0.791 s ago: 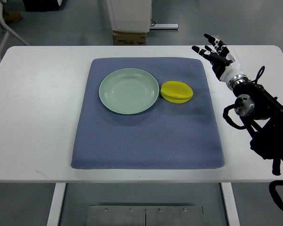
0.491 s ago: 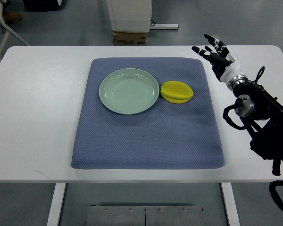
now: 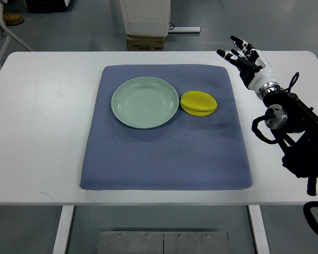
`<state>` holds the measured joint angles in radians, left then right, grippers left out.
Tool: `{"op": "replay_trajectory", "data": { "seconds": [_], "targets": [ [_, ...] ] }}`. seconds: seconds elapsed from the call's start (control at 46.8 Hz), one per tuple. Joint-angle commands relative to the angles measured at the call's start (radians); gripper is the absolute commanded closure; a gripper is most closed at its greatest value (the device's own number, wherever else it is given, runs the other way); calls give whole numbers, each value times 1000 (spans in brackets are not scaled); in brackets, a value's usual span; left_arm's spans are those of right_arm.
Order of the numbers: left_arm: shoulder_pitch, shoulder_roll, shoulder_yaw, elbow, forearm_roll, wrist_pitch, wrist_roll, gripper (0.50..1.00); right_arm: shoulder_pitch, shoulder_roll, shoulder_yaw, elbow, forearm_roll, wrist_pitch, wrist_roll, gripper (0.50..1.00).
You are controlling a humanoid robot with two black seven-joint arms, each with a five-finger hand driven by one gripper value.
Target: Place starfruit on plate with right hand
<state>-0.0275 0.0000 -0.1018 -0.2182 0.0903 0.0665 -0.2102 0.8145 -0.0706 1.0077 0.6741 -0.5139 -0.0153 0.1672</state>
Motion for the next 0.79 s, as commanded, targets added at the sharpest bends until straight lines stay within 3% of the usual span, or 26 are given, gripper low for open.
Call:
{"op": "replay_trajectory", "data": {
  "seconds": [0.0, 0.769],
  "targets": [
    [0, 0, -1, 0, 0, 1, 0, 500, 2, 0, 0, -1, 0, 0, 0, 500],
    [0, 0, 1, 0, 0, 1, 0, 500, 15, 0, -1, 2, 0, 0, -2, 500]
  ]
}}
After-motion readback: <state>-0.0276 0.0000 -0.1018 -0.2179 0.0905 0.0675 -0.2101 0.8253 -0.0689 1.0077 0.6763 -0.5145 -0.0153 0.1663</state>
